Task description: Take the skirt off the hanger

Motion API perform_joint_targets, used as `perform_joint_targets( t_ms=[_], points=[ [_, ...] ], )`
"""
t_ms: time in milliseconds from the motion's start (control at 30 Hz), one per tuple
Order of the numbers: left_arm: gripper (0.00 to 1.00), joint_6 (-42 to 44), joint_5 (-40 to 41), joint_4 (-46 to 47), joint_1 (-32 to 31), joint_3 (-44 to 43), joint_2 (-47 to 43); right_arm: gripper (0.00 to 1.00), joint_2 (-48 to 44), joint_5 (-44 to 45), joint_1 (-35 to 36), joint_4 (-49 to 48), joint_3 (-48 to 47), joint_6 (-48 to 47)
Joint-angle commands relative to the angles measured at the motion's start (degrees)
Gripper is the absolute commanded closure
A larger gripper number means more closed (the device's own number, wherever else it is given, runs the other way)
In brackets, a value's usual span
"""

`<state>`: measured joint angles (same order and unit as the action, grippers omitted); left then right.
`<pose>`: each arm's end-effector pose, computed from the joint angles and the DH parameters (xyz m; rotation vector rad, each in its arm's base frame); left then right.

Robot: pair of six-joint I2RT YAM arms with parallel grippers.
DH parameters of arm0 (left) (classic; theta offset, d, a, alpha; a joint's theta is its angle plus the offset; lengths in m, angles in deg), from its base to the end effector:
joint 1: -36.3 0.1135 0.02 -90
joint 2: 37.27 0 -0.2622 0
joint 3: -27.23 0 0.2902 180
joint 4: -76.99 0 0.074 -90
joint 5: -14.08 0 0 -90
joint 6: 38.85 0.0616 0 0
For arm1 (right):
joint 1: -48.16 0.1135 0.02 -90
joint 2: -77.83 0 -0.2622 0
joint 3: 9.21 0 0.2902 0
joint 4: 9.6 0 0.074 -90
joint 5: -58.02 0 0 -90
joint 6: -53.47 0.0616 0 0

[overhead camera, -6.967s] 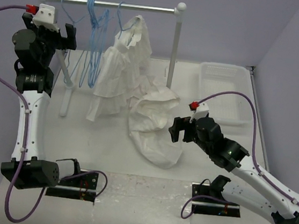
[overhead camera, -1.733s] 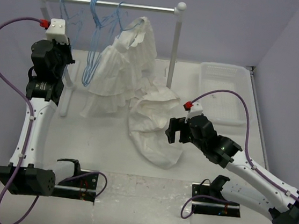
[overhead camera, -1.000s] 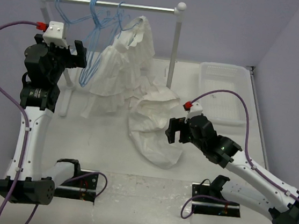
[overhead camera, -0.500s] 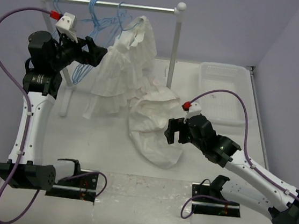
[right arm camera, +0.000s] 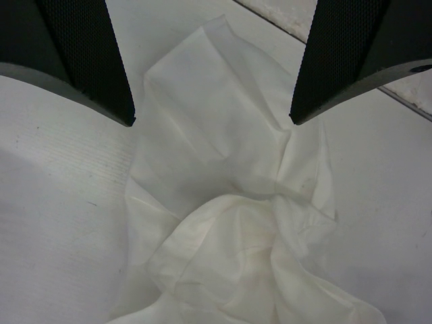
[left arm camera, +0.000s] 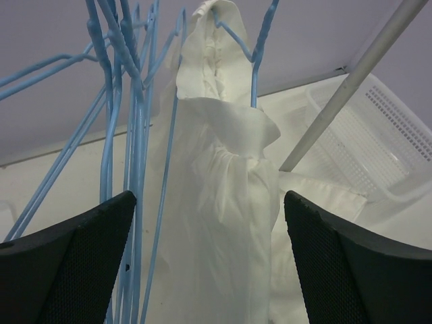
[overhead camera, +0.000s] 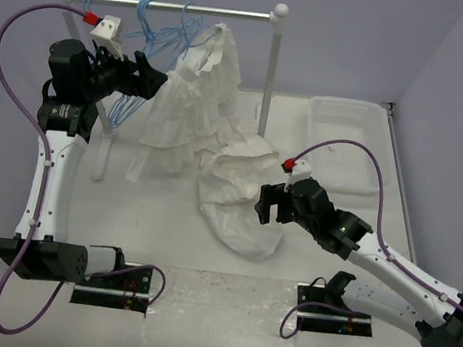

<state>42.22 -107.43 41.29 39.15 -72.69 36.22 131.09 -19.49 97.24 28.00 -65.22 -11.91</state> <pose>0.3314 -0.0157 0.4737 0.2300 1.7247 -0.5530 0.1824 0.1901 0.2609 -0.3436 2.1791 0.4969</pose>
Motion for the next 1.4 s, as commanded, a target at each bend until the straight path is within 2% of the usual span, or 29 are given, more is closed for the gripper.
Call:
perform_joint_targets(
  t_ms=[0,167,267,533,700,967,1267,1367],
  points=[
    [0.09,-0.3,0.9,-1.5,-0.3,-1.6,-0.7,0.01,-0.1,0.9,-0.1,-1.4,0.6,0.5],
    [0.23,-0.3,4.5,-2.4,-0.2,-1.0,-0.3,0.01,-0.2,1.0,-0.1,-1.4,0.6,0.2],
    [0.25,0.0,5.8,-2.7,-0.3,-1.2,0.0,0.01,-0.3,0.9,-0.1,-1.4,0.6,0.2],
    [0.49,-0.4,5.8,-2.8,-0.3,-1.0,0.9,0.01,-0.6,1.0,-0.1,-1.4,0.7,-0.3],
    [0.51,-0.2,7.9,-3.1,-0.3,-1.3,0.9,0.01,-1.0,1.1,-0.1,-1.4,0.8,-0.4],
    [0.71,-0.1,8.5,-3.3,-0.3,-1.6,1.0,0.01,-1.0,1.2,-0.1,-1.4,0.7,-0.5],
    [0.76,1.4,10.2,-3.5,-0.3,-1.4,1.1,0.01,-1.0,1.7,-0.1,-1.4,0.6,-0.6],
    [0.85,1.6,10.4,-3.5,-0.3,-1.3,1.0,0.01,-1.1,1.9,-0.1,-1.4,0.7,-0.5]
  ],
)
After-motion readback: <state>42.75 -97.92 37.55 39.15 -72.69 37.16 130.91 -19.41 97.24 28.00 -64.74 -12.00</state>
